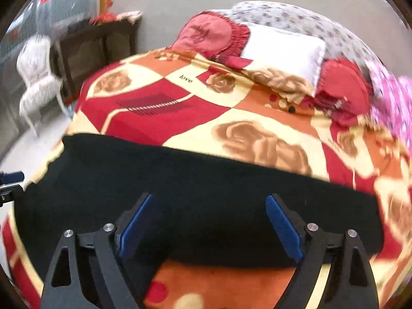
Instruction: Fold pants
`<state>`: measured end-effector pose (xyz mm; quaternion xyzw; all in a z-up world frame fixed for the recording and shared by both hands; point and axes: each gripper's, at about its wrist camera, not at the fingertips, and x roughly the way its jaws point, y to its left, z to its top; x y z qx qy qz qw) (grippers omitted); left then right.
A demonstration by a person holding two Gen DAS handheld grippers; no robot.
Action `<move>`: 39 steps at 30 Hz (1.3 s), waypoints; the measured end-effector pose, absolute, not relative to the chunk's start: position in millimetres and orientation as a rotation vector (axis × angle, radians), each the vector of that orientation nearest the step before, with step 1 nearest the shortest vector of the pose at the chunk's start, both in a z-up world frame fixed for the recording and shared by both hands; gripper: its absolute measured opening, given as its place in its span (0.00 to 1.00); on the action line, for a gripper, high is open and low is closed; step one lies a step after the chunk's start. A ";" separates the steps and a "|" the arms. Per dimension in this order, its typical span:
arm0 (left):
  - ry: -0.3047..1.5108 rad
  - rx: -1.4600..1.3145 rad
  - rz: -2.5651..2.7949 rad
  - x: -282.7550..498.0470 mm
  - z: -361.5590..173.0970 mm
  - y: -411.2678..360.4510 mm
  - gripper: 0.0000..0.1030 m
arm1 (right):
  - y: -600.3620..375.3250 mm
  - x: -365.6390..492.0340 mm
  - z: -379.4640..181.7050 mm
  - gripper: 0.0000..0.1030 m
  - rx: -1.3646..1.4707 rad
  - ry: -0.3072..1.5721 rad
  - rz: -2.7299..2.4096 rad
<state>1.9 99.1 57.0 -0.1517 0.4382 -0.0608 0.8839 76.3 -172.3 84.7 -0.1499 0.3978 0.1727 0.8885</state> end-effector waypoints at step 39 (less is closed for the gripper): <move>0.887 -0.529 -0.095 -0.3 29.4 107.6 0.85 | -232.1 -58.5 33.7 0.09 0.014 0.946 0.485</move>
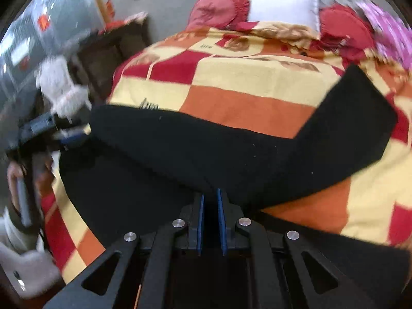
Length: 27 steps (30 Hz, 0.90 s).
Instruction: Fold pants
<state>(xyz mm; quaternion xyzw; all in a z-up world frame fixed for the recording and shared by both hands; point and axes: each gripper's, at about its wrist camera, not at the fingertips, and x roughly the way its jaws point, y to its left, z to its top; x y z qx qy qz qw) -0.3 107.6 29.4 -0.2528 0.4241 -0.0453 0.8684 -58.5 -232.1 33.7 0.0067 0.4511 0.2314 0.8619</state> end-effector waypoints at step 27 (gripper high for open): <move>0.875 -0.361 -0.140 -78.8 24.0 102.7 0.13 | -275.6 -155.6 33.8 0.25 0.386 0.971 0.390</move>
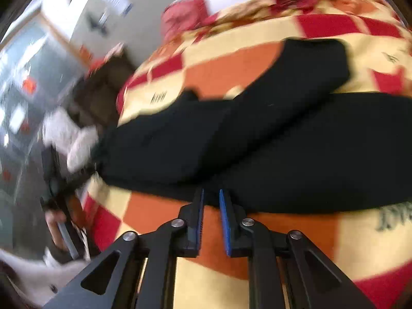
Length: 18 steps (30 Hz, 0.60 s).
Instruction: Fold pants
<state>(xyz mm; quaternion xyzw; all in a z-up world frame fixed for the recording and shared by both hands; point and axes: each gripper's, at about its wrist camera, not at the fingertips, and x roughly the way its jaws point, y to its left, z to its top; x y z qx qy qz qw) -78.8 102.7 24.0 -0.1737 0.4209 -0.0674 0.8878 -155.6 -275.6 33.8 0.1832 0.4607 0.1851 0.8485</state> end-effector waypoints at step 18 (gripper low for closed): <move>0.880 -0.346 -0.147 -75.8 21.7 95.8 0.26 | -281.0 25.3 23.8 0.11 0.074 0.933 -0.117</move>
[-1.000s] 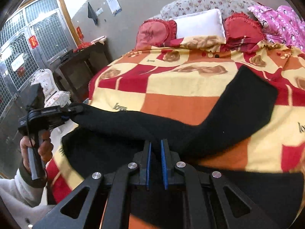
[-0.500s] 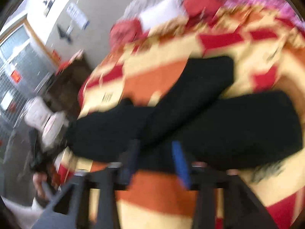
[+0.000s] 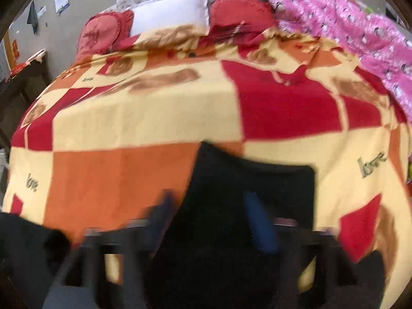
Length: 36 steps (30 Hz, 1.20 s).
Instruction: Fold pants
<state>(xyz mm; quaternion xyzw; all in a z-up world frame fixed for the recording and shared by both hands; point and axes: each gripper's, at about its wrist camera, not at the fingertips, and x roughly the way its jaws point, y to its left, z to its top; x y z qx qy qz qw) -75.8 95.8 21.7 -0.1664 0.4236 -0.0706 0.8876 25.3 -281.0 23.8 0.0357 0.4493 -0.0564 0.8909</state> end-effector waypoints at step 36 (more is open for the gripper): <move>0.834 -0.402 -0.208 -86.3 57.2 99.3 0.12 | -435.6 -203.4 78.9 0.05 0.510 0.599 -0.092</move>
